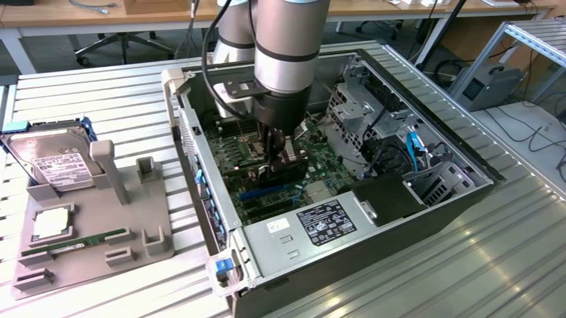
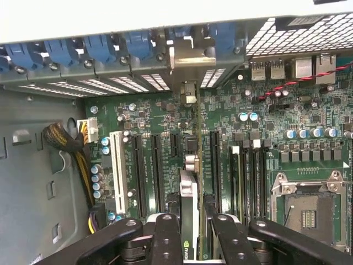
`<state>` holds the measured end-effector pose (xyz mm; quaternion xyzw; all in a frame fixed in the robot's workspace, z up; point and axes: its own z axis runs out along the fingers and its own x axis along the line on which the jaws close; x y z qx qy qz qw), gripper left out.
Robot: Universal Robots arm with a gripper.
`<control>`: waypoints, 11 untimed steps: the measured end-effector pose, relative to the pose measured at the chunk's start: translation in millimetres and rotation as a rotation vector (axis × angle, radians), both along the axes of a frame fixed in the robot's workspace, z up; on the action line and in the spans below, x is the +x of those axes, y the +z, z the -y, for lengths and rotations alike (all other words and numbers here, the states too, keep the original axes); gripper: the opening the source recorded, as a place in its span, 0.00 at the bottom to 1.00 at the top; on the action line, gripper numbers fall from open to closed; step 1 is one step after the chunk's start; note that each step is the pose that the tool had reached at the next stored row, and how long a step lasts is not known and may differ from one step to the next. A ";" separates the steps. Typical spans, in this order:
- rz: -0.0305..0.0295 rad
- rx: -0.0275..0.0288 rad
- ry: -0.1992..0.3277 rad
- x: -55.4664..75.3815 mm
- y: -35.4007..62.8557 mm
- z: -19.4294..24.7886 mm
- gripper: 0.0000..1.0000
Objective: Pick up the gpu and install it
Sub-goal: 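Insert the gpu into the slot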
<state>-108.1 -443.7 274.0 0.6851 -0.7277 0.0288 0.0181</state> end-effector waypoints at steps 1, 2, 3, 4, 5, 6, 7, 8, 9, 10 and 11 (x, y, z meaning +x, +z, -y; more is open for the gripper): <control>0.0001 0.0039 0.000 0.0 -0.1 0.0 0.27; 0.0002 0.0102 0.000 0.0 -0.1 0.0 0.27; 0.0001 0.0189 0.000 0.0 -0.1 0.0 0.27; 0.0001 0.0242 0.000 0.0 -0.1 0.0 0.27; 0.0001 0.0276 0.000 0.0 -0.1 0.0 0.27; 0.0001 0.0304 0.000 0.0 -0.1 0.2 0.27; 0.0002 0.0321 0.000 0.0 -0.1 0.7 0.27; 0.0001 0.0321 0.000 -0.1 -0.1 1.4 0.27; 0.0001 0.0324 0.000 -0.1 -0.1 2.2 0.27; 0.0001 0.0326 0.000 -0.3 -0.1 3.2 0.27; 0.0001 0.0329 0.000 -0.4 -0.1 4.1 0.27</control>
